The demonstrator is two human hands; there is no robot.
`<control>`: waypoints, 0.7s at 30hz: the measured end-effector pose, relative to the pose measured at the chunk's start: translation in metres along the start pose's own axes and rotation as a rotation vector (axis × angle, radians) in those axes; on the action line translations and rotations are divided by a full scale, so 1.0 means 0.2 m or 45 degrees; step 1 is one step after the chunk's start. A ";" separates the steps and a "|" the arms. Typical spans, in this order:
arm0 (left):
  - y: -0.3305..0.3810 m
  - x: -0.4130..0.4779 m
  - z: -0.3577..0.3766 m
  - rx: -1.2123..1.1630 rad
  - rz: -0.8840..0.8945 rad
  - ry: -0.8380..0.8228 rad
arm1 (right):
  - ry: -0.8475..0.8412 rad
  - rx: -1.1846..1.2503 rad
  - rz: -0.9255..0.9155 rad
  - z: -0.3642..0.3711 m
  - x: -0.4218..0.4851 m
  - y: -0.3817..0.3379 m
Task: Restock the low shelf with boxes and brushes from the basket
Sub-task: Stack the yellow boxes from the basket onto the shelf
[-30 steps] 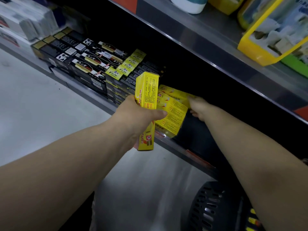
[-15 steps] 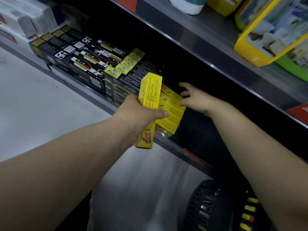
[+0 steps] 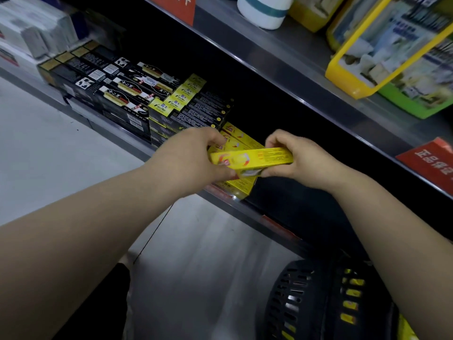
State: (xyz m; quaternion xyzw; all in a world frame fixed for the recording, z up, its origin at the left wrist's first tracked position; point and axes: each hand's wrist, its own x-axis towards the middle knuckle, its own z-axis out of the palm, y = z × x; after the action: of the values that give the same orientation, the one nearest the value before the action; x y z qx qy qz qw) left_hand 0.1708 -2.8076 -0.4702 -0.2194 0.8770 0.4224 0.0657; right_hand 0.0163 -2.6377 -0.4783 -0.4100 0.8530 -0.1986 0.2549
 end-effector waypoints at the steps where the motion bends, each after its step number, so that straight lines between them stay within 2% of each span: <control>1: -0.01 0.00 -0.01 -0.044 0.008 0.010 | 0.055 0.000 0.071 0.00 0.00 0.06; 4: -0.03 0.00 0.01 -0.118 0.020 -0.024 | 0.208 -0.081 0.317 0.00 0.01 0.21; 8: -0.04 0.01 0.04 0.002 0.086 -0.030 | 0.254 -0.316 0.512 0.04 0.16 0.36; 14: -0.04 0.04 0.06 -0.004 0.100 0.004 | 0.311 -0.261 0.679 0.13 0.49 0.48; 21: -0.03 0.07 0.08 0.008 0.116 0.000 | 0.022 -0.387 0.633 0.28 0.69 0.53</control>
State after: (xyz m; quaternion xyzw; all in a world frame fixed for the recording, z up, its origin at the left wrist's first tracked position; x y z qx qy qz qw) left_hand 0.1598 -2.8037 -0.4888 -0.1789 0.8874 0.4223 0.0470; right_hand -0.0877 -2.6939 -0.6172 -0.2199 0.9495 -0.0035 0.2240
